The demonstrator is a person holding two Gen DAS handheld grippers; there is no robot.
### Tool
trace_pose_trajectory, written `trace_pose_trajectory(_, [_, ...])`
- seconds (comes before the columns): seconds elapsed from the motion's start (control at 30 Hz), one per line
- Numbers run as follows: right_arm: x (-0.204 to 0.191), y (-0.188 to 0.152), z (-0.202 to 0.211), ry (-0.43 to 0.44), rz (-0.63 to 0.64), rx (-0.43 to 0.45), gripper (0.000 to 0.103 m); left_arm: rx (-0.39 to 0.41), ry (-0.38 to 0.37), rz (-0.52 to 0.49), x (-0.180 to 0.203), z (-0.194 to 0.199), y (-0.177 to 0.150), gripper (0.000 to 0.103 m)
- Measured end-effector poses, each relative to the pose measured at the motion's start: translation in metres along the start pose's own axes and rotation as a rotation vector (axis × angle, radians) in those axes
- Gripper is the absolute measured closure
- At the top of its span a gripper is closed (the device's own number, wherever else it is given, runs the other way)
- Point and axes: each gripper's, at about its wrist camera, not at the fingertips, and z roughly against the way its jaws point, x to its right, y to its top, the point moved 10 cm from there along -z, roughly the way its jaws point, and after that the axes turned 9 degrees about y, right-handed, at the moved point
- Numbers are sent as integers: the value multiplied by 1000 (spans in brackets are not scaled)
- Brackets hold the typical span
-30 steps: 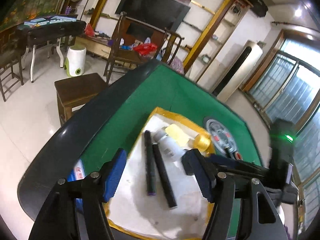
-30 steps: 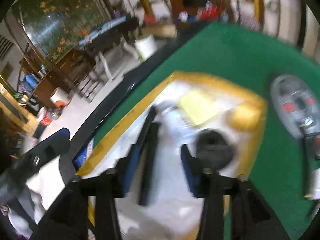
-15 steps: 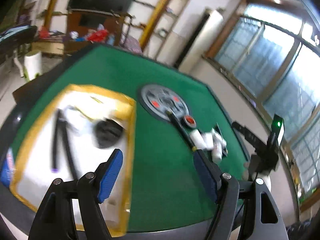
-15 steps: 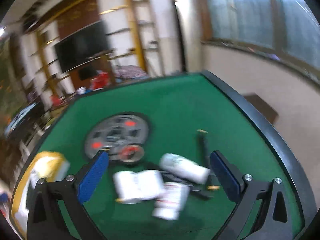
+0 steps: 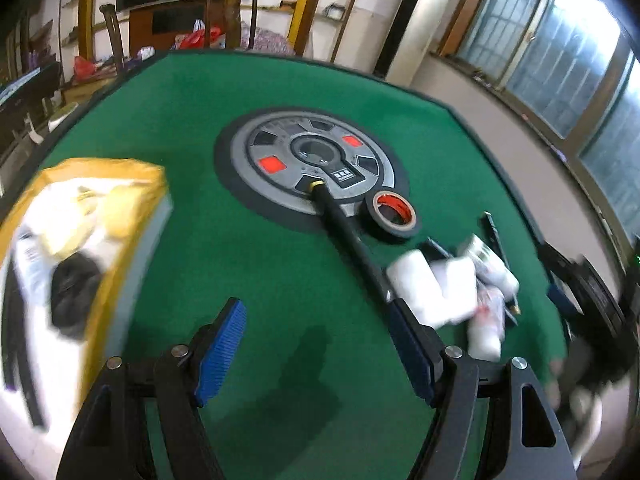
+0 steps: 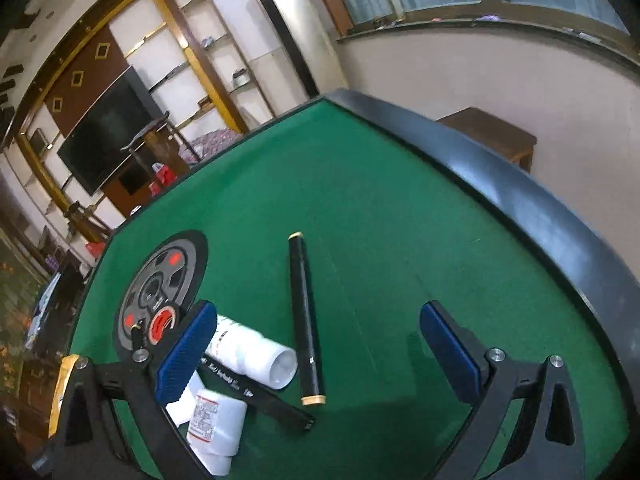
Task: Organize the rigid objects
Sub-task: 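Move both tools back toward the remaining items on the table, then grasp a black marker with the left tool while the right tool grasps a white pill bottle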
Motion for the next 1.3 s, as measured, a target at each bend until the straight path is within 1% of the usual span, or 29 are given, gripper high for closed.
trace_pose_trajectory(0.07, [2,0,1,4,-2,-4,2,-36,-4,18,10,-19,10,27])
trace_pose_trajectory(0.13, [3,0,1,14,-12,-5,2,-43,26,32,15,-34,21,27])
trace_pose_trajectory(0.2, [1,1,2,24,-17,-7,2,-52,59,23,20,-50,29,27])
trace_pose_trajectory(0.27, [-1,1,2,26,-12,-6,2,-75,71,37,17,-62,32,27])
trace_pose_trajectory(0.33, [-1,2,2,32,-8,-6,2,-50,105,24,13,-67,38,27])
trace_pose_trajectory(0.43, [-4,2,1,37,-7,-15,2,-25,115,10,6,-68,35,36])
trace_pose_trajectory(0.47, [-4,1,0,36,-8,-20,2,-21,120,-1,5,-66,32,42])
trace_pose_trajectory(0.53, [-4,0,-1,36,-12,-29,2,-2,144,-43,3,-60,29,46])
trace_pose_trajectory(0.6, [-2,0,-2,33,-18,-31,2,10,196,-108,3,-56,19,46])
trace_pose_trajectory(0.63, [-2,0,-2,31,-20,-32,2,1,220,-139,4,-59,13,46])
trace_pose_trajectory(0.67, [-1,0,-2,29,-23,-34,2,33,239,-149,6,-57,14,46])
trace_pose_trajectory(0.73, [0,2,-4,25,-24,-37,2,73,291,-181,12,-58,12,45])
trace_pose_trajectory(0.77, [0,2,-4,23,-25,-35,2,83,291,-184,16,-59,12,43])
trace_pose_trajectory(0.8, [0,4,-5,18,-24,-32,2,94,284,-187,20,-60,10,43])
trace_pose_trajectory(0.87, [1,4,-5,6,-20,-30,2,93,241,-208,29,-61,7,46])
trace_pose_trajectory(0.9, [2,3,-6,0,-18,-32,2,88,217,-227,33,-60,5,53])
trace_pose_trajectory(0.93, [2,2,-6,-6,-16,-34,2,75,173,-234,38,-60,4,71])
trace_pose_trajectory(0.97, [2,1,-7,-13,-13,-35,2,52,130,-228,39,-58,0,81])
trace_pose_trajectory(1.0, [3,1,-7,-20,-9,-36,2,33,96,-216,40,-55,-3,86])
trace_pose_trajectory(1.03, [3,1,-7,-23,-7,-35,2,15,59,-202,38,-52,-7,89])
trace_pose_trajectory(1.1, [3,1,-7,-30,-2,-30,2,-20,-13,-149,28,-44,-16,89])
trace_pose_trajectory(1.13, [4,0,-6,-36,1,-28,2,-33,-61,-116,24,-36,-20,89])
trace_pose_trajectory(1.17, [3,1,-7,-40,4,-28,2,-35,-94,-96,21,-29,-23,89])
trace_pose_trajectory(1.23, [3,1,-6,-44,8,-27,2,-13,-156,-67,14,-8,-25,89])
trace_pose_trajectory(1.3, [3,0,-6,-56,18,-27,2,28,-205,-49,8,19,-28,89])
